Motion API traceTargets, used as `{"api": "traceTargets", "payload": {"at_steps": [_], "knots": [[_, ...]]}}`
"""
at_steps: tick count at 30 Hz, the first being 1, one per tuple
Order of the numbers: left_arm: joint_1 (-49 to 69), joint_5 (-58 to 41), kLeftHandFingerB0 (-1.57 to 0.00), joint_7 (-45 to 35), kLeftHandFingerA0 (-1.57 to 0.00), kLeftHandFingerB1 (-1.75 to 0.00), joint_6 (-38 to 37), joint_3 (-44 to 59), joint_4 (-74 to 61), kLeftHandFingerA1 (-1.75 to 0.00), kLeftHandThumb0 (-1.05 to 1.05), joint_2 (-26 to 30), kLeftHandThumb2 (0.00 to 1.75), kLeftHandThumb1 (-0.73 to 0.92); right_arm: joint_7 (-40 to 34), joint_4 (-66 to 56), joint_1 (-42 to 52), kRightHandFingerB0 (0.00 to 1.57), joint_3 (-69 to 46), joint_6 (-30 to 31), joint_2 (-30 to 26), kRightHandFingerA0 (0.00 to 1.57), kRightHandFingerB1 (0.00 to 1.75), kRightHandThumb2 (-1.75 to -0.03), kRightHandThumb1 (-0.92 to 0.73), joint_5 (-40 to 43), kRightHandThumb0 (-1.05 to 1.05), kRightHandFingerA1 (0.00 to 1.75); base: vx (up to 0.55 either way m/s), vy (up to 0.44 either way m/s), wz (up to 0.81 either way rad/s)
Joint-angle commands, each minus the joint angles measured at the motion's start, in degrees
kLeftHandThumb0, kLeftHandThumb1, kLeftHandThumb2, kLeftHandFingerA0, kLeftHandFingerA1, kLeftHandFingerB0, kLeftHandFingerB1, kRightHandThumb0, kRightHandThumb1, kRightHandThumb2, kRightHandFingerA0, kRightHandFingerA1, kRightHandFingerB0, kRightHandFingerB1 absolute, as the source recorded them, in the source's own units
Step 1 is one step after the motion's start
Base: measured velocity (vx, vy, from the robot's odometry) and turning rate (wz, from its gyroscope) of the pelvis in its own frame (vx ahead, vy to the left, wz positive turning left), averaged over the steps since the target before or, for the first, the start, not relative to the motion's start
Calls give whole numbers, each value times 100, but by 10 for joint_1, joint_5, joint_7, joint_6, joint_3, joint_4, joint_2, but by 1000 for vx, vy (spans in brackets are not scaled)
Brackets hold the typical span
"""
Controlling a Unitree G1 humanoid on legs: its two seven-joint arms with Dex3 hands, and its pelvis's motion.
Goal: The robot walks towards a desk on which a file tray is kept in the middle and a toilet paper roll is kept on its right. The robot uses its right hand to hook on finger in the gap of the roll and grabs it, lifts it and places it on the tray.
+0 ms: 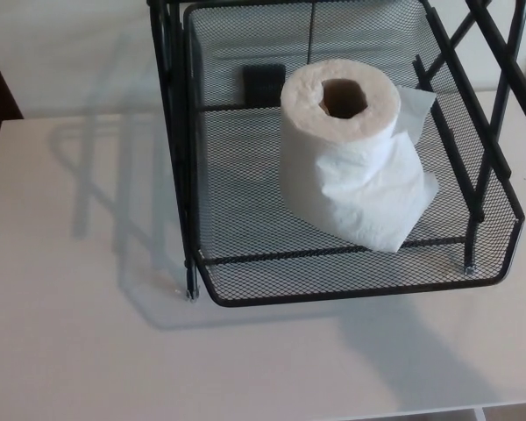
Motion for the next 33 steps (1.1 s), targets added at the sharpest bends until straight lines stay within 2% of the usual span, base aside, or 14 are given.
{"api": "traceTargets", "payload": {"at_steps": [1, 3, 4, 6, 7, 10, 13, 19, 20, 23, 25, 29, 31, 33], "knots": [[6, -6, 0, -12, 0, -13, -38, 19, 25, -17, -79, 18, 124, 92, -456, 359, 455, 33, -503, -225, 113, 70, 33, -59, -64, 125, -51, 57, 0, 0, 0], [1, -6, 0, -2, 0, -10, -16, 20, 36, -15, -84, 16, 123, 92, -502, 392, 423, 33, -466, -179, 143, 46, 34, -59, -64, 142, -54, 50, 0, 0, 0], [0, -4, 0, 1, 0, -11, -11, 18, 39, -18, -84, 15, 123, 92, -501, 401, 412, 33, -461, -176, 152, 59, 34, -60, -65, 154, -54, 80, 0, 0, 0], [6, -3, 0, -1, 0, -11, -6, 17, 36, -18, -83, 17, 123, 92, -500, 398, 403, 23, -439, -149, 166, 66, 46, -86, -56, 150, -59, 79, 0, 0, 0], [11, -1, 0, 5, -1, -11, -5, 17, 33, -20, -83, 15, 123, 92, -506, 425, 389, 28, -415, -142, 168, 55, 32, -61, -69, 153, -58, 78, 0, 0, 0], [17, -3, 0, 7, 0, -11, -4, 19, 23, -18, -82, 11, 122, 92, -526, 453, 365, 31, -406, -118, 168, 56, 31, -61, -68, 162, -57, 75, 0, 0, 0], [8, 11, 0, 16, -1, -13, -6, 6, 41, -18, -83, 15, 122, 92, -531, 500, 334, 32, -425, -97, 184, 22, 32, -61, -69, 207, -65, 52, 0, 0, 0], [18, -1, -1, 21, -2, -10, -2, 19, 31, -19, -85, 5, 121, 92, -596, 541, 288, 8, -541, 5, 201, 0, 34, -89, -48, 303, -68, 26, 0, 0, 0], [23, -11, 0, 20, -1, -10, -2, 29, 25, -17, -85, 0, 122, 92, -599, 552, 293, 16, -552, -5, 209, 15, 28, -61, -67, 317, -59, 50, 0, 0, 0], [28, -21, 0, 18, -2, -10, -2, 40, 15, -20, -85, -3, 123, 92, -627, 571, 309, 17, -533, -14, 225, 20, 43, -87, -53, 293, -68, 56, 0, 0, 0], [24, -21, -5, 27, -7, -11, 2, 42, 15, -23, -85, -6, 122, 92, -600, 566, 315, 22, -547, -3, 243, 16, 30, -58, -59, 307, -61, 53, 0, 0, 0], [25, -26, 0, 21, 0, -10, -4, 47, 14, -16, -84, -7, 122, 92, -597, 574, 310, 13, -510, -14, 246, 0, 27, -61, -72, 271, -70, 33, 0, 0, 0], [17, -31, 0, 25, -1, -8, 4, 53, 22, -15, -86, -8, 121, 92, -577, 577, 329, 11, -454, -29, 244, 0, 31, -92, -60, 218, -85, 43, 0, 0, 0], [17, -25, 0, 28, -1, -9, 7, 47, 14, -17, -84, -7, 121, 92, -571, 584, 329, 23, -487, -10, 240, 12, 31, -62, -68, 245, -74, 43, 0, 0, 0]]}}
